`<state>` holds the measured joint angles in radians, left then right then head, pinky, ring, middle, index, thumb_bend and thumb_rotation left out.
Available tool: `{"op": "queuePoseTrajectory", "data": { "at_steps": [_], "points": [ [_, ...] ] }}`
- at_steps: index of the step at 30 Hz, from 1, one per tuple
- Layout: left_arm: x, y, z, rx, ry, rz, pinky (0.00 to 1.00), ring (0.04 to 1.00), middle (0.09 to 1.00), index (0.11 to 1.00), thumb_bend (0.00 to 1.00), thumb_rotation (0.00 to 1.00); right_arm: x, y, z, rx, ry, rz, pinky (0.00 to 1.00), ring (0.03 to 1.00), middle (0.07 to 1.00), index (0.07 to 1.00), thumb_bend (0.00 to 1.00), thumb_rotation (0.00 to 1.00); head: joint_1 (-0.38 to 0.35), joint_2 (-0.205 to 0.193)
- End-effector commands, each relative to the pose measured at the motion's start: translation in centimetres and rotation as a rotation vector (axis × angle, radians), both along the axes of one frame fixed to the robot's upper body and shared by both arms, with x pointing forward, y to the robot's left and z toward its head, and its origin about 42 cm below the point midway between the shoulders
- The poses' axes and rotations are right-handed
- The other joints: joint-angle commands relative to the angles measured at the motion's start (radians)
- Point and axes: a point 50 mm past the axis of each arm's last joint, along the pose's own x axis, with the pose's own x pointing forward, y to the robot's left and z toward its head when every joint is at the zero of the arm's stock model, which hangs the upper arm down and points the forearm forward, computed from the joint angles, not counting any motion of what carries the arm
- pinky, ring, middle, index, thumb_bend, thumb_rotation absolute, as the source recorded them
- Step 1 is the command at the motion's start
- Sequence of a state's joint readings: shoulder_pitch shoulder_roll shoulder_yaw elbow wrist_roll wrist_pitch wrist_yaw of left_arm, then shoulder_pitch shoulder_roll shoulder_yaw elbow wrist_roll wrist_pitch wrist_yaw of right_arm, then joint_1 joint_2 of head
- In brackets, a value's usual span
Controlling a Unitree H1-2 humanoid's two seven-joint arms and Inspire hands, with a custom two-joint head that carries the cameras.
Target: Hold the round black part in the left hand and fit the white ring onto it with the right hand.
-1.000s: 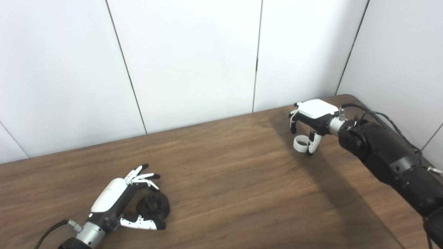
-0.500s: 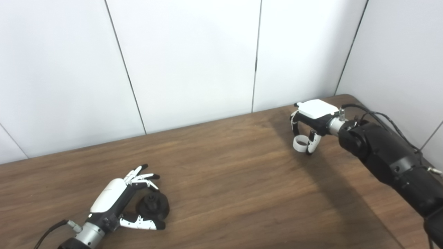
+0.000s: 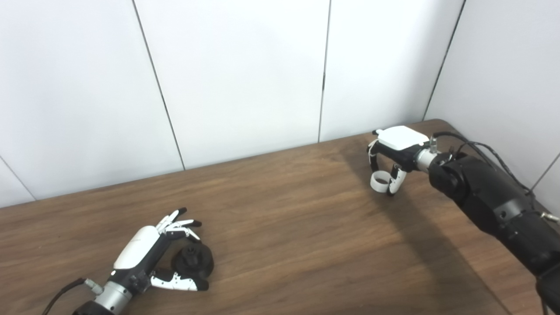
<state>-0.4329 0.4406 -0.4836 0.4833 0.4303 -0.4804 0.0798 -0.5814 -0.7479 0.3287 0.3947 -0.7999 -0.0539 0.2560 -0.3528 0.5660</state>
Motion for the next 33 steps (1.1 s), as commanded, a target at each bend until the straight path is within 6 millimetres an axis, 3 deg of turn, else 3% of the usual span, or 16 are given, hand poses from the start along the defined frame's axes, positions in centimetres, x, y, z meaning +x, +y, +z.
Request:
{"op": "queuePoseTrajectory", "data": {
  "at_steps": [1,9,33],
  "points": [
    [-0.3,1.3,-0.9,0.023,0.026,0.037,1.00,1.000,0.837,0.481,0.53,0.06,-0.2,1.6,-0.7,0.041,-0.001,0.074,1.00,1.000,0.837,0.480,0.53,0.14,0.002,0.001],
    [-0.2,1.3,-1.0,0.018,0.033,0.043,1.00,1.000,0.836,0.480,0.53,0.06,-0.3,3.0,1.4,0.080,-0.050,0.131,1.00,1.000,0.840,0.480,0.53,0.14,-0.002,0.002],
    [-0.3,1.0,-1.6,0.015,0.030,0.060,1.00,1.000,0.835,0.481,0.53,0.06,-1.4,10.2,7.4,0.098,-0.141,0.404,1.00,1.000,0.854,0.479,0.53,0.14,0.053,0.003]
  ]
}}
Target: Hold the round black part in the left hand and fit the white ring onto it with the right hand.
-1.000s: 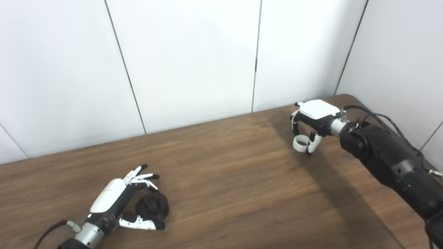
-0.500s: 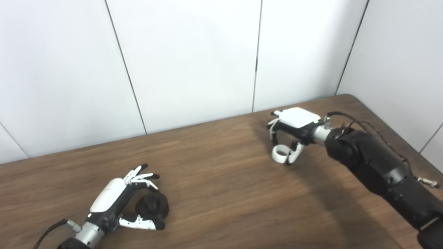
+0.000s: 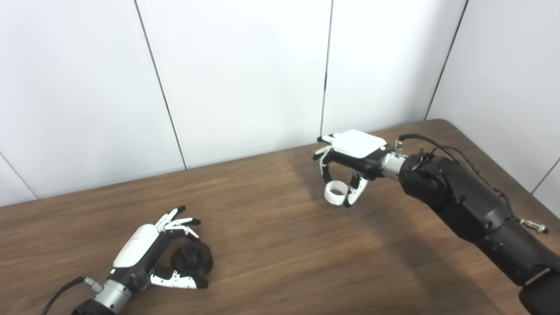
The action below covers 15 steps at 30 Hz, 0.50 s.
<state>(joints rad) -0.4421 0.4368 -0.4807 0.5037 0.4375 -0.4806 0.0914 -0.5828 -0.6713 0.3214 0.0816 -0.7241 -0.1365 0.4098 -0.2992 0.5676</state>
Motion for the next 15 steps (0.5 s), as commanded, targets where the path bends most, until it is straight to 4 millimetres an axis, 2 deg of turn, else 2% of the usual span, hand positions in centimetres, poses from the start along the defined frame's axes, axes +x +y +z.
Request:
{"op": "queuePoseTrajectory", "data": {
  "at_steps": [1,5,15],
  "points": [
    [-0.7,0.8,-1.6,0.011,0.035,0.046,1.00,1.000,0.836,0.481,0.53,0.06,0.3,1.4,3.6,0.037,-0.093,0.067,1.00,1.000,0.855,0.479,0.53,0.14,0.005,0.003],
    [-0.8,0.5,-1.7,0.009,0.037,0.044,1.00,1.000,0.836,0.481,0.53,0.06,-0.2,3.1,4.3,0.063,-0.099,0.121,1.00,1.000,0.861,0.479,0.53,0.14,0.032,0.003],
    [-1.3,-0.9,-1.9,-0.001,0.039,0.025,1.00,1.000,0.845,0.480,0.53,0.06,-1.1,9.0,5.6,0.132,-0.122,0.321,1.00,1.000,0.868,0.479,0.53,0.14,0.130,-0.002]
  ]
}}
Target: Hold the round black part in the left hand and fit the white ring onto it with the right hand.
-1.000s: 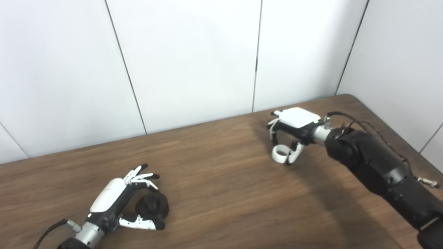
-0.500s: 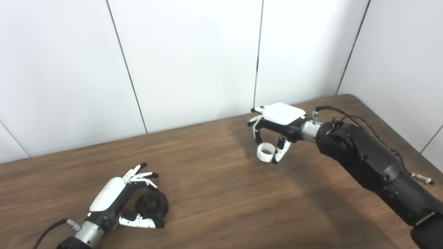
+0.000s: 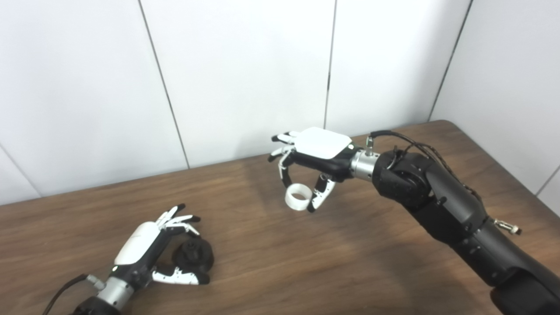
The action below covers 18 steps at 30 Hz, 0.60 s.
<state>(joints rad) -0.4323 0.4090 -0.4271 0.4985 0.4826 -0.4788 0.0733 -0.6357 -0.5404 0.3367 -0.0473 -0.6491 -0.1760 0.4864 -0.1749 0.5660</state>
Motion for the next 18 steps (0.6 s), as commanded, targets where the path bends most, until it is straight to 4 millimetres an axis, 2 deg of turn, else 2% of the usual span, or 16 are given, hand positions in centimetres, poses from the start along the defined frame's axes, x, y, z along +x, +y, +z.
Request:
{"op": "queuePoseTrajectory", "data": {
  "at_steps": [1,14,18],
  "points": [
    [-1.4,-0.8,-2.0,-0.006,0.050,0.009,1.00,1.000,0.845,0.480,0.53,0.06,-0.2,1.8,3.0,0.031,-0.083,0.088,1.00,1.000,0.869,0.479,0.53,0.14,0.018,-0.002],
    [-2.2,-2.7,-2.2,-0.010,0.068,0.014,1.00,1.000,0.852,0.480,0.53,0.06,-1.1,5.3,1.9,0.098,-0.011,0.244,1.00,1.000,0.914,0.478,0.53,0.14,0.162,0.002],
    [-2.6,-3.2,-2.2,-0.018,0.065,0.013,1.00,1.000,0.849,0.480,0.53,0.06,-1.4,6.0,1.8,0.095,0.008,0.262,1.00,1.000,0.928,0.479,0.53,0.14,0.179,0.006]
  ]
}}
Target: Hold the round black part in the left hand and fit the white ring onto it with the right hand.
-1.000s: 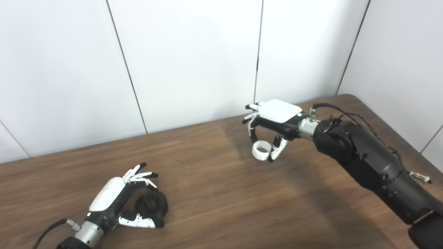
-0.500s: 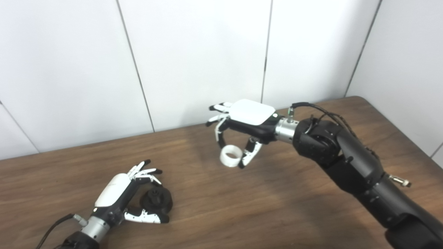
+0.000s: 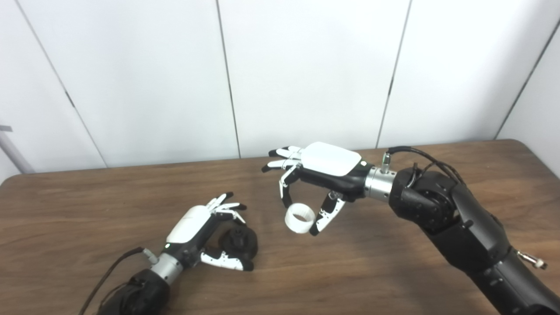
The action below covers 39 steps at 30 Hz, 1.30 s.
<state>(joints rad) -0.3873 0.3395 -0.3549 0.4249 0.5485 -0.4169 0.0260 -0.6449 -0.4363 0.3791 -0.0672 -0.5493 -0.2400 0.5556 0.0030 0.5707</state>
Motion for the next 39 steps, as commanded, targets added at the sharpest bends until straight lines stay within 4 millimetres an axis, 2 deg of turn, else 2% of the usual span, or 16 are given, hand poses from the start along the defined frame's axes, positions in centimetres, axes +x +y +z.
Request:
{"op": "queuePoseTrajectory", "data": {
  "at_steps": [1,8,25,39],
  "points": [
    [-1.8,-1.2,-2.1,-0.011,0.055,-0.013,1.00,1.000,0.848,0.480,0.52,0.06,-0.2,1.0,2.4,0.034,-0.061,0.051,1.00,1.000,0.928,0.479,0.53,0.14,0.006,0.004],
    [-2.5,-2.2,-1.8,-0.017,0.064,-0.017,1.00,1.000,0.851,0.480,0.52,0.06,0.0,2.2,1.6,0.049,-0.059,0.079,1.00,1.000,0.920,0.479,0.53,0.14,0.028,0.024],
    [-3.7,-4.3,-1.2,-0.029,0.071,-0.064,1.00,1.000,0.851,0.479,0.52,0.06,0.6,3.8,0.9,0.083,-0.042,0.128,1.00,1.000,0.916,0.479,0.53,0.14,0.048,0.069],
    [-4.3,-4.8,-0.7,-0.045,0.075,-0.083,1.00,1.000,0.850,0.477,0.53,0.06,0.5,4.6,0.0,0.088,-0.025,0.134,1.00,1.000,0.910,0.479,0.53,0.14,0.054,0.093]
  ]
}}
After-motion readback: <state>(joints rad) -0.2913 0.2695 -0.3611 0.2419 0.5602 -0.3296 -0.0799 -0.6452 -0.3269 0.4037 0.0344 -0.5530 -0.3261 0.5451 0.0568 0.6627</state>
